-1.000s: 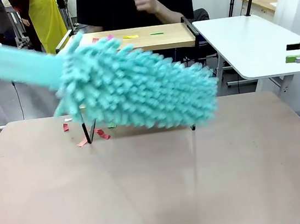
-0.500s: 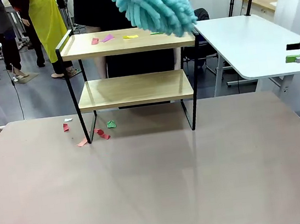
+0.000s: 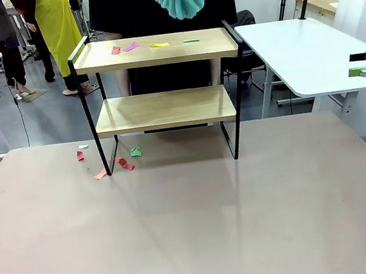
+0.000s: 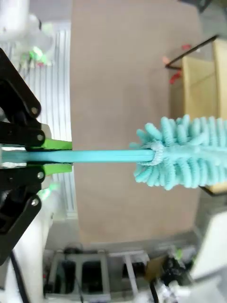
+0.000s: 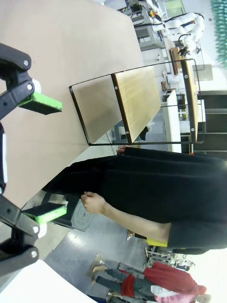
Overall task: Clean the shelf.
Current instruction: Clean the specific section of the Shelf indicated by the human with the Duster.
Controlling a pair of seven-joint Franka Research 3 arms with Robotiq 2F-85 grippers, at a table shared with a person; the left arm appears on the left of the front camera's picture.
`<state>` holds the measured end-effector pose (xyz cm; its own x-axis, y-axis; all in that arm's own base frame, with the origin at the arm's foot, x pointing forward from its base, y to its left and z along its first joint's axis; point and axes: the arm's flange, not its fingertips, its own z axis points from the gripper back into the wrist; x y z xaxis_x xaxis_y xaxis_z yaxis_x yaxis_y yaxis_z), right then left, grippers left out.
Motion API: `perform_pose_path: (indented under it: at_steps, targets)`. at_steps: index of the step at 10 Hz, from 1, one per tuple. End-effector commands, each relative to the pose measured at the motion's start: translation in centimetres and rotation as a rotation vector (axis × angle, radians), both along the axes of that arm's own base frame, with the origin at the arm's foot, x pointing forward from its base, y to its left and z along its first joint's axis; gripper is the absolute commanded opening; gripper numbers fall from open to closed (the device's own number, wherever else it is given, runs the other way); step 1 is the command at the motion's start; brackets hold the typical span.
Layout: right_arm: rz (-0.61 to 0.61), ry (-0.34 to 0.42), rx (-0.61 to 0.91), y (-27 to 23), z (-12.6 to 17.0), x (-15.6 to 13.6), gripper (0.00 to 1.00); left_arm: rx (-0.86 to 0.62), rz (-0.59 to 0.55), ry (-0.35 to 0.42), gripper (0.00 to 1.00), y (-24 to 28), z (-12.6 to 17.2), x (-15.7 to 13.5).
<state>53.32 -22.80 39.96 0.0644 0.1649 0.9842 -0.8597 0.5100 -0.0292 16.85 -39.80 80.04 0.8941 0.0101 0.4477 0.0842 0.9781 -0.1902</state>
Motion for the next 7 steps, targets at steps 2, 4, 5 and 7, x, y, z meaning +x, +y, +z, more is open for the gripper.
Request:
perform_pose_path:
  at_steps: [2,4,5,7]
  targets:
    - [-0.001,-0.006,-0.002,0.2,0.3,0.1,1.0,-0.097,0.021,-0.014,0.13,1.2,0.7,-1.2]
    - [-0.001,-0.006,-0.002,0.2,0.3,0.1,1.0,-0.022,-0.008,0.015,0.13,-0.3,0.3,0.4]
    - [-0.001,-0.006,-0.002,0.2,0.3,0.1,1.0,-0.192,0.028,-0.123,0.13,-0.3,0.4,0.2]
    - [-0.001,-0.006,-0.002,0.2,0.3,0.1,1.0,-0.288,-0.017,-0.194,0.13,-3.2,-0.6,2.5]
